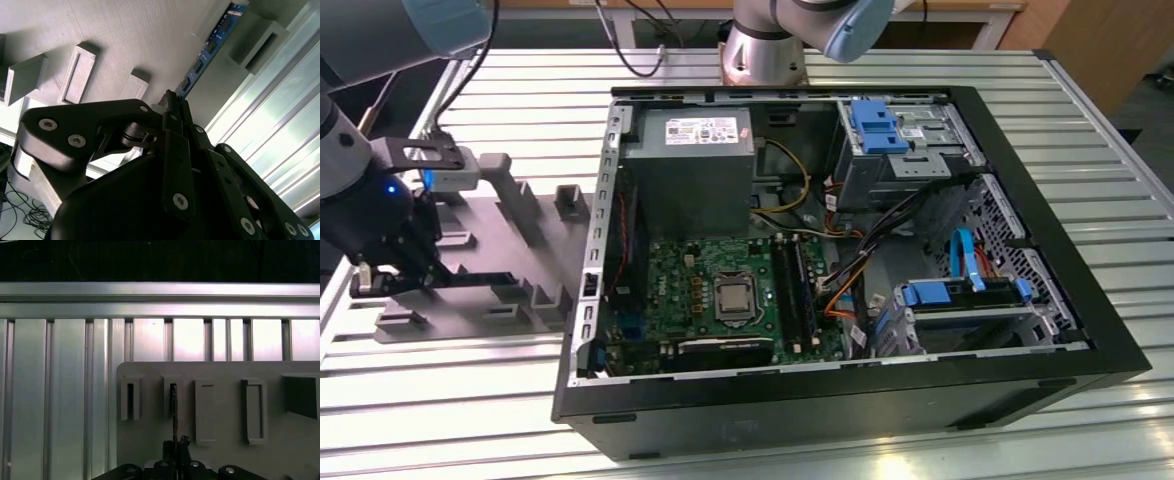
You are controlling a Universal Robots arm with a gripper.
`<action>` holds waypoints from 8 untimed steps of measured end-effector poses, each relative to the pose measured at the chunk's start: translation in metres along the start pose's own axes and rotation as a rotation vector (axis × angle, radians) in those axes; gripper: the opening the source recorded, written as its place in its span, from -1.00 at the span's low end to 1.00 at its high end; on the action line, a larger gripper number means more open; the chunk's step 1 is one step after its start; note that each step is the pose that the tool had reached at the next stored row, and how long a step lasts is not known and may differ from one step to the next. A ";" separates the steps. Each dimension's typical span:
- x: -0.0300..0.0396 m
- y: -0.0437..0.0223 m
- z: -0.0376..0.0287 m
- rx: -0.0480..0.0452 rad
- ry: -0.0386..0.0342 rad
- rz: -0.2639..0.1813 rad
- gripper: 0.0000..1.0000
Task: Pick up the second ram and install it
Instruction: 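Pick up the second ram and move it above second insertion slot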
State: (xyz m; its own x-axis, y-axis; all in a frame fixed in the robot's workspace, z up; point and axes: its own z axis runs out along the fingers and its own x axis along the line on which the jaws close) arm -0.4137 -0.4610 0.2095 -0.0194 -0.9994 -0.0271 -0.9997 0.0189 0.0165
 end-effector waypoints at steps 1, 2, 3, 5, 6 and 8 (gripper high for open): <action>0.0000 0.0000 -0.0013 0.0000 0.0000 0.000 -0.72; -0.0001 0.0000 -0.0025 0.0001 0.0000 0.000 -0.72; -0.0001 0.0000 -0.0037 0.0000 0.0000 0.000 -0.72; -0.0002 0.0001 -0.0061 0.0002 -0.0001 0.000 -0.72; -0.0002 0.0001 -0.0074 0.0001 0.0000 0.000 -0.72; -0.0003 0.0001 -0.0099 0.0001 0.0000 0.000 -0.72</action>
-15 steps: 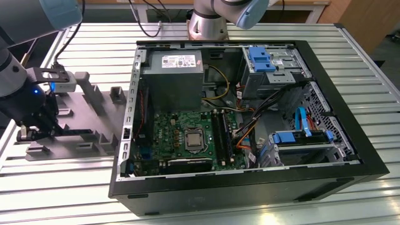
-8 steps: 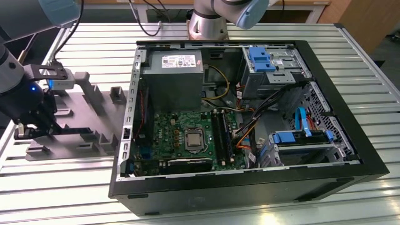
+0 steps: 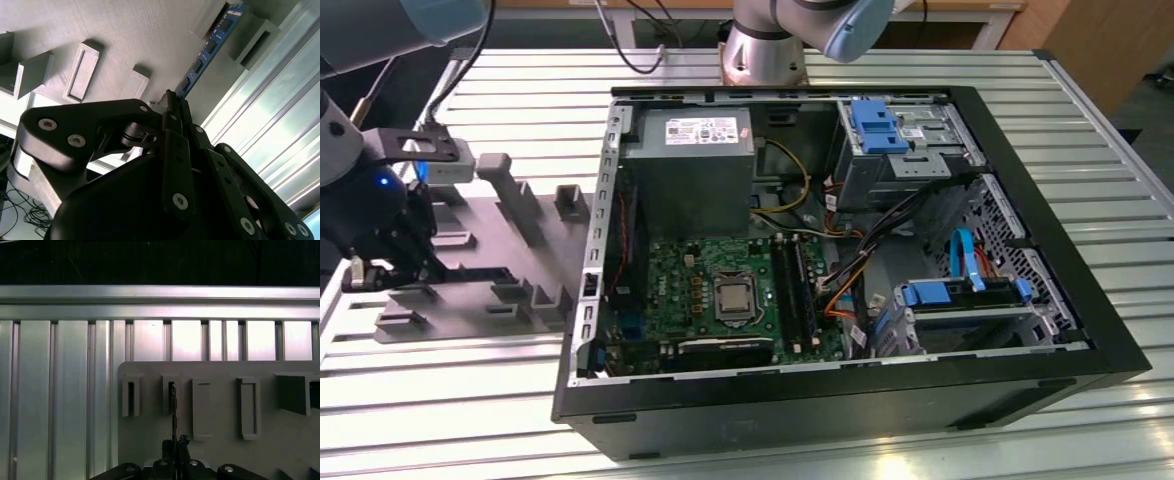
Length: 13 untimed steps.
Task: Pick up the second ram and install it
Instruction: 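Pick up the second ram and move it above second insertion slot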
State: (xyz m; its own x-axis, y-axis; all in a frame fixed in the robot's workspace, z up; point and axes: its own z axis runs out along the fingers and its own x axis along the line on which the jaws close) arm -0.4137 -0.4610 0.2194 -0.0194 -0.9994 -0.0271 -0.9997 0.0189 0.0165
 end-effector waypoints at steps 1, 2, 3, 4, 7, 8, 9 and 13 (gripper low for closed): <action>0.0000 0.0000 -0.0011 0.0001 0.0000 0.000 -0.72; -0.0001 0.0000 -0.0022 0.0001 0.0000 0.000 -0.72; -0.0001 0.0001 -0.0034 0.0000 0.0000 0.000 -0.72; -0.0001 0.0001 -0.0045 0.0000 0.0000 0.000 -0.72; -0.0002 0.0001 -0.0079 0.0001 0.0000 0.000 -0.72; -0.0002 0.0002 -0.0090 0.0001 0.0000 0.000 -0.72; -0.0003 0.0002 -0.0101 0.0001 -0.0001 0.000 -0.72; -0.0004 0.0002 -0.0147 0.0002 0.0000 0.000 -0.72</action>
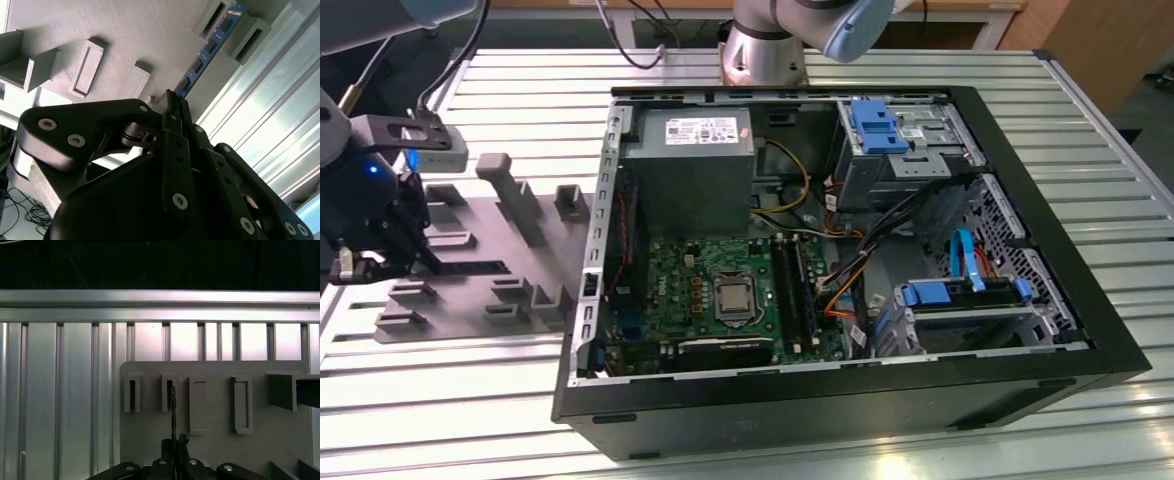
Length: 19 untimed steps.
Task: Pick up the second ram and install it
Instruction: 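Pick up the second ram and move it above second insertion slot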
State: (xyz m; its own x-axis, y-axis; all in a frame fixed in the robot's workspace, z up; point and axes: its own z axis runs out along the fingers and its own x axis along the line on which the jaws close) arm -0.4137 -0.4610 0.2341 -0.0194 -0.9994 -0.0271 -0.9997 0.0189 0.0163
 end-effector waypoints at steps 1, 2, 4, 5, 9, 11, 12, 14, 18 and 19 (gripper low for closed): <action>0.0000 0.0000 -0.0011 0.0000 0.0000 0.000 -0.72; -0.0001 0.0000 -0.0022 0.0000 0.0000 0.000 -0.72; -0.0001 0.0001 -0.0044 0.0000 0.0000 0.000 -0.72; -0.0001 0.0001 -0.0054 0.0002 0.0000 0.000 -0.72; -0.0003 0.0001 -0.0095 0.0004 0.0000 0.000 -0.72; -0.0003 0.0002 -0.0115 0.0005 -0.0001 0.000 -0.72; -0.0003 0.0002 -0.0124 0.0006 -0.0001 0.000 -0.72; -0.0004 0.0002 -0.0142 0.0007 0.0000 0.000 -0.72; -0.0005 0.0003 -0.0177 0.0010 0.0000 0.000 -0.72; -0.0005 0.0003 -0.0186 0.0010 0.0000 0.000 -0.72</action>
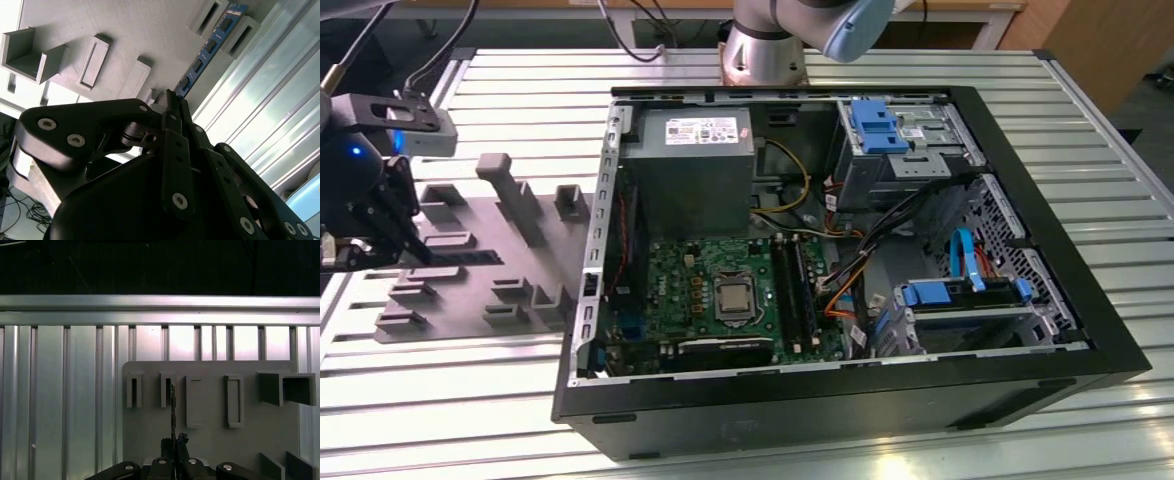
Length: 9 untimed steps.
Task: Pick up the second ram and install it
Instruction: 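Pick up the second ram and move it above second insertion slot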
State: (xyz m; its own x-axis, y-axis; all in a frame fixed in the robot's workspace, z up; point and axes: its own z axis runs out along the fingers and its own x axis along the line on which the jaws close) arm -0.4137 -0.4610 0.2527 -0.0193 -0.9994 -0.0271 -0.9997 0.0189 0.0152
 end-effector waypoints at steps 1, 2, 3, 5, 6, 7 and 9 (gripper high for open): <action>0.0000 0.0000 -0.0009 0.0002 -0.0001 0.000 -0.72; -0.0001 0.0000 -0.0019 0.0004 -0.0001 0.000 -0.72; -0.0001 0.0001 -0.0028 0.0005 -0.0001 0.000 -0.72; -0.0001 0.0001 -0.0049 0.0006 0.0000 0.000 -0.72; -0.0001 0.0001 -0.0058 0.0006 0.0000 0.000 -0.72; -0.0002 0.0001 -0.0068 0.0007 -0.0001 0.000 -0.72; -0.0002 0.0002 -0.0090 0.0007 0.0000 0.000 -0.72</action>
State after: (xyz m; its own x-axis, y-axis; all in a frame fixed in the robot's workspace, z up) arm -0.4137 -0.4610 0.2618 -0.0193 -0.9994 -0.0271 -0.9997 0.0189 0.0146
